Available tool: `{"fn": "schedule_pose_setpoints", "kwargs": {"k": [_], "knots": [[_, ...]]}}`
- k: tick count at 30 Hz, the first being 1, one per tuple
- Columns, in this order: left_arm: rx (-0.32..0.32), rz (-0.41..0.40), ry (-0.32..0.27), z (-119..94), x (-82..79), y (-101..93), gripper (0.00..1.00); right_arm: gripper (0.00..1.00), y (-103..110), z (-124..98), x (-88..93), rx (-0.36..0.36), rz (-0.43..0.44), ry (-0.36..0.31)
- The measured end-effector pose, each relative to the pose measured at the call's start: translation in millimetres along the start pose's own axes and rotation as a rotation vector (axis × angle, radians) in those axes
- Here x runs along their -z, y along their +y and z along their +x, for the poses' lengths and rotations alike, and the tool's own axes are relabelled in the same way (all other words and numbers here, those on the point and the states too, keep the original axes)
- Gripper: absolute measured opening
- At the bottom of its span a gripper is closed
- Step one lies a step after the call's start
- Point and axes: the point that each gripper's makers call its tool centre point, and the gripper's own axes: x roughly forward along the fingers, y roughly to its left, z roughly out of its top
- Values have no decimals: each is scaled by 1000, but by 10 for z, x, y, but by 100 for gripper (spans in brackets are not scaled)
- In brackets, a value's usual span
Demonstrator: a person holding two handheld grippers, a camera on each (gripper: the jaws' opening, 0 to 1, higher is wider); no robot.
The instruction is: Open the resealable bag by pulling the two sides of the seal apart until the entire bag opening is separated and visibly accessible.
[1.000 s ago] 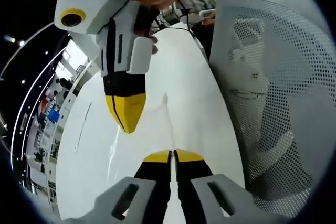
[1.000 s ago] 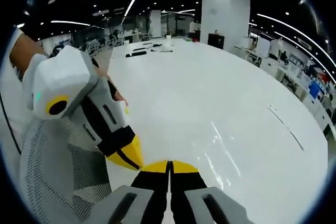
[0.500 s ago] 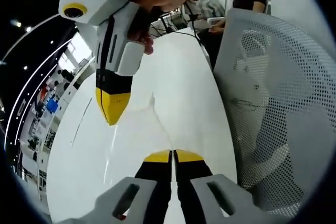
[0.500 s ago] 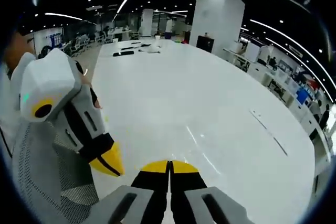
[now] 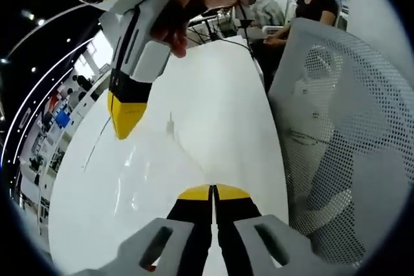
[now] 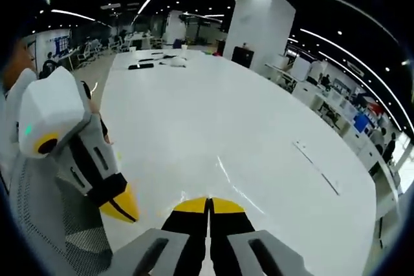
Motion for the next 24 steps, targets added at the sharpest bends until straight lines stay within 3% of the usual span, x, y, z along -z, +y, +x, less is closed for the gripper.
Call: {"fn": "schedule_pose_setpoints", "kwargs": {"k": [6,10,24], "knots": [[-20,-5,-5,-16,-50,106,0,0,-69,-40,-83,24,-15,-23],[-44,-99,-52,-59,-144,243,0,0,-147,-89,-147,45,-8,-46],[-85,-104,-64,-96,-214,348,0,0,-145,-59,-94,47,-18,-51]]}}
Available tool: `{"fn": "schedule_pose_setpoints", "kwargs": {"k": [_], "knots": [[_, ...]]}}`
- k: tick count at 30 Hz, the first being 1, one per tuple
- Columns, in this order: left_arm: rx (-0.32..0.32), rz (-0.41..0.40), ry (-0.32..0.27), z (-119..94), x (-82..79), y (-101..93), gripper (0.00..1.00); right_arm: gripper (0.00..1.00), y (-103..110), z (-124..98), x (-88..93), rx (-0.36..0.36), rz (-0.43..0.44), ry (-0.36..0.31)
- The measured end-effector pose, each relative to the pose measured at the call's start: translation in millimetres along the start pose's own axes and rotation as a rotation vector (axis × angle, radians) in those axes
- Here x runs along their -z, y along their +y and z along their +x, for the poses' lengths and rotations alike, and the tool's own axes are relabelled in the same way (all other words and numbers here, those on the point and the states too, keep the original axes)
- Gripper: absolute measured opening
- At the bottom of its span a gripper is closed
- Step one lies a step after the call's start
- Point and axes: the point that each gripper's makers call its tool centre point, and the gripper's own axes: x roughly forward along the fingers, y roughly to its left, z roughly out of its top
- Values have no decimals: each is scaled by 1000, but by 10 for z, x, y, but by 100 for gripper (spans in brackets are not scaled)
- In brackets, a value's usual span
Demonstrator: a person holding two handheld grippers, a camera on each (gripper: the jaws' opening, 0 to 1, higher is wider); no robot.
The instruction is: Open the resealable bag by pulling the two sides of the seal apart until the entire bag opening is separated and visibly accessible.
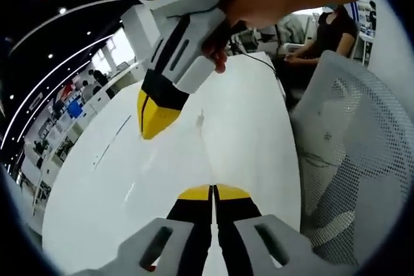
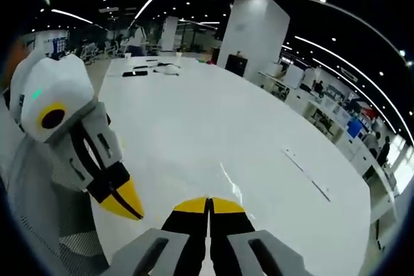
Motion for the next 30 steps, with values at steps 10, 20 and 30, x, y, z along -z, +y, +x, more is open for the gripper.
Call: {"fn": "schedule_pose_setpoints", "kwargs": {"k": [10,20,30], "knots": [[-47,74,7,-31,57,90,0,0,97,89,104,-30,-83,16],[-71,27,16,-224,217,116,0,0,98,194,329,-26,-195,61],[-79,-42,41,-345,421,66,0,0,83,372,487,-31,-345,90]]}}
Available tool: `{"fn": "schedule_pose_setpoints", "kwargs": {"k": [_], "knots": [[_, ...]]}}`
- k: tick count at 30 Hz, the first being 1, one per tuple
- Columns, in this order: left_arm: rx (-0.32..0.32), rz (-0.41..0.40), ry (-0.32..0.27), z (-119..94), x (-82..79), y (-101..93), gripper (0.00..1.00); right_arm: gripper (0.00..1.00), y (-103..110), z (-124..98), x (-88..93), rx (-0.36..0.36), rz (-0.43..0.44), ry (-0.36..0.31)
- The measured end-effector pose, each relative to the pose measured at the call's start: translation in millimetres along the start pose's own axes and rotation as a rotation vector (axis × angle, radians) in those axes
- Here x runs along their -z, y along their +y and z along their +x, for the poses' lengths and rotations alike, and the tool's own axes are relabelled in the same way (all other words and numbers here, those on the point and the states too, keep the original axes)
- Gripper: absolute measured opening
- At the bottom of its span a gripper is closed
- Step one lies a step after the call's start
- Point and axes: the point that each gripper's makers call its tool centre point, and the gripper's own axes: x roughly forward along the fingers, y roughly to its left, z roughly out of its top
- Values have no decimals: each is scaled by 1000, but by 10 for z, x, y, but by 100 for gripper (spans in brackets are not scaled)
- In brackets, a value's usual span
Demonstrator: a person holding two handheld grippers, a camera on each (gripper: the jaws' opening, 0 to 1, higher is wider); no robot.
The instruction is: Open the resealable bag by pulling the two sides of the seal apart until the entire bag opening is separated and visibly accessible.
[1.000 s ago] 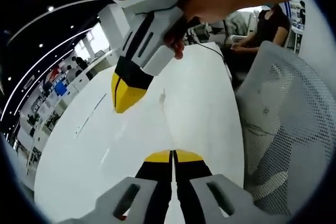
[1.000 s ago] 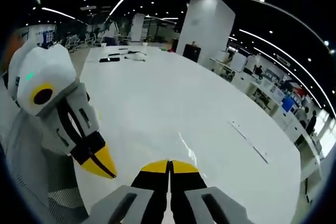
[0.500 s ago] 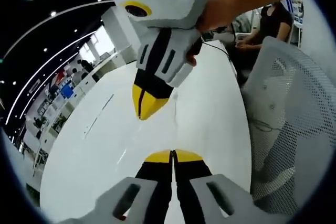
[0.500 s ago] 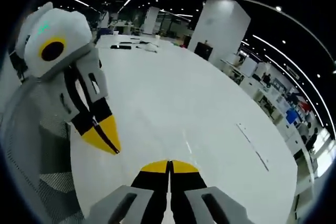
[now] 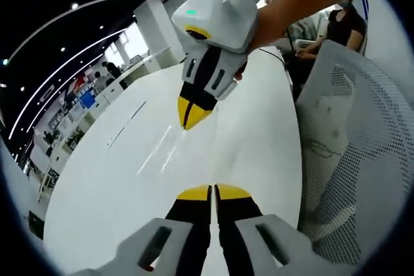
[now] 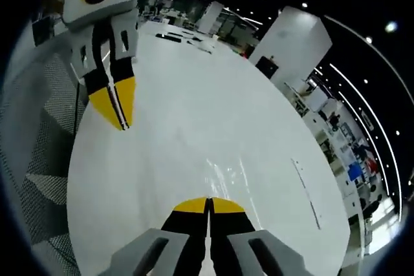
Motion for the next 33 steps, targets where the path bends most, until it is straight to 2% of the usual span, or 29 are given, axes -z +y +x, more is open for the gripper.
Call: {"fn": "schedule_pose_setpoints", "kwargs": {"k": [10,15,17,19,23,29,33], "knots": [[-37,-82,6,-157,179,71,0,0,-104,138,27,11,-10,-27],[-53,-117,7,-210,249,97,0,0,-147,219,102,9,-51,7],[-59,-133,12,-224,293,94,0,0,-147,278,184,-1,-56,18],[-63,-156,11,-231,332,86,0,2,-120,283,221,-12,-14,25],[-68,-178,15,-234,386,68,0,5,-88,285,141,-7,94,-28],[-58,-200,5,-215,354,41,0,5,-36,304,67,-12,130,-47],[-49,-204,2,-194,327,34,0,5,-33,360,95,-10,122,-18]]}}
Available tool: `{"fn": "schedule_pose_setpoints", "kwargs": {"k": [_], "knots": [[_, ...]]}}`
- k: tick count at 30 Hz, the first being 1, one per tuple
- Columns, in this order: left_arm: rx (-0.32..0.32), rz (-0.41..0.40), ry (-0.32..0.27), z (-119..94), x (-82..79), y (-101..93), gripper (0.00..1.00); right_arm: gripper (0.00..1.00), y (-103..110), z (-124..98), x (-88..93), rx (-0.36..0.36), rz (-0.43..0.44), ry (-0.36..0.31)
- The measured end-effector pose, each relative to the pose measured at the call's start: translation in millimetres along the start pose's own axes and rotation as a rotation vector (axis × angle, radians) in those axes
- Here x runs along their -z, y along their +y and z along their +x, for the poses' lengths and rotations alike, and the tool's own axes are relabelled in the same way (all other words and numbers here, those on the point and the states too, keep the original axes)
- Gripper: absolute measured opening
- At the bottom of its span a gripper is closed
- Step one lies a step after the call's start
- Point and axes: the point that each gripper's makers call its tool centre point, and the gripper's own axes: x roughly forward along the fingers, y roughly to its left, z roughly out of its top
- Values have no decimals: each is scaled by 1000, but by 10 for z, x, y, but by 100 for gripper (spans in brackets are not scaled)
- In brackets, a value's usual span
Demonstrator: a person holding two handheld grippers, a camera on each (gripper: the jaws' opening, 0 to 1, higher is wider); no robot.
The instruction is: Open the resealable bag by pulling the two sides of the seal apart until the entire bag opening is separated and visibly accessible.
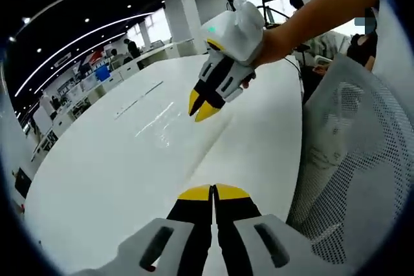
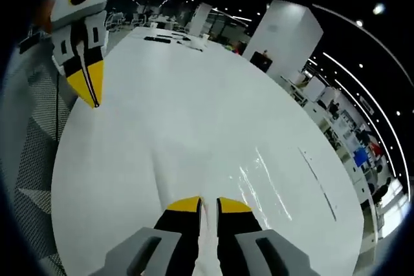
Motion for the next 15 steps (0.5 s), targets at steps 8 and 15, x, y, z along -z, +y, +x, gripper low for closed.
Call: {"fn": "schedule_pose_setpoints", "kwargs": {"k": [8,15], "knots": [[-5,11,8,-4,7,12,0,21,42,-109,-37,-27,110,-49],[-6,11,24,4,65,-7,0,38,70,-199,-32,-44,194,-73]]}}
